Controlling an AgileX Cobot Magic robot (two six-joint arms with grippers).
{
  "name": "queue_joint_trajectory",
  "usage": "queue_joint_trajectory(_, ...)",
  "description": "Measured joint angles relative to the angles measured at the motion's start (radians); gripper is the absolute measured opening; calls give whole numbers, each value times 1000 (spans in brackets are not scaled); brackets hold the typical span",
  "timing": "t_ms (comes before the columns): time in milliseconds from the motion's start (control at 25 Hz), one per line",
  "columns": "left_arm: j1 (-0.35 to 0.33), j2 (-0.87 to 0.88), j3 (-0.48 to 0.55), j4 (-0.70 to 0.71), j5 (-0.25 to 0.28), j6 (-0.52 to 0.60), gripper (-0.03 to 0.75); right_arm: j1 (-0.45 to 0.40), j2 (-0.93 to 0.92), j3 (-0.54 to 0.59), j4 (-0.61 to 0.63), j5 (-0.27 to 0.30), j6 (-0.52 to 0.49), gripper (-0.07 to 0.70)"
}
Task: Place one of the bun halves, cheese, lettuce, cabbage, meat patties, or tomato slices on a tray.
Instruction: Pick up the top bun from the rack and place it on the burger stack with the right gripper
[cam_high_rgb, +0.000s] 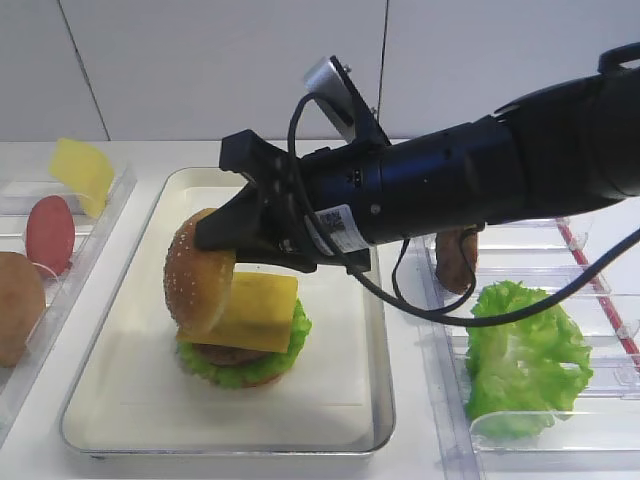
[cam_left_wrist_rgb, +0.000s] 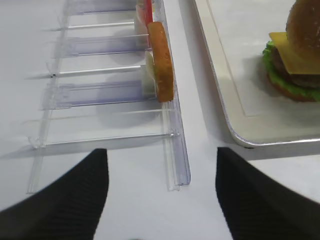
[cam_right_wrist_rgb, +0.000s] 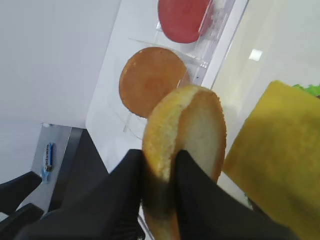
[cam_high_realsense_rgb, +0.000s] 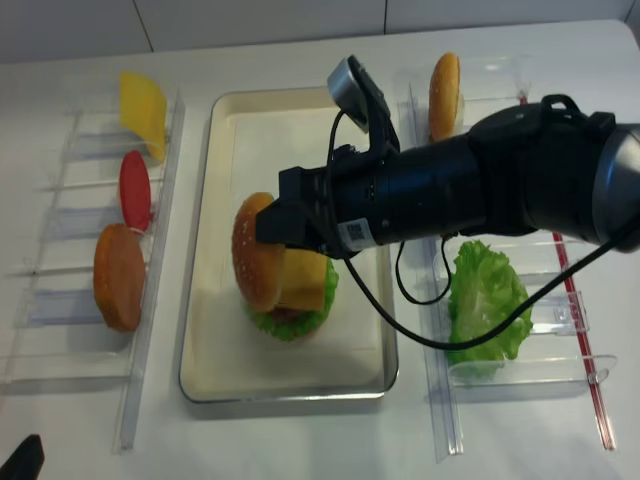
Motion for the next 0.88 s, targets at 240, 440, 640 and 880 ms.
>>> queue_joint_trajectory(240, 0, 0, 0, 0, 0, 0, 448, 0, -2, 0, 9, -72, -10, 207)
queue_joint_trajectory(440, 0, 0, 0, 0, 0, 0, 448, 0, -2, 0, 15, -101, -6, 207)
queue_joint_trajectory(640, 0, 0, 0, 0, 0, 0, 448, 0, 1, 0, 17, -106, 12, 204)
queue_joint_trajectory(880, 0, 0, 0, 0, 0, 0, 448, 0, 41, 0, 29, -82, 18, 202)
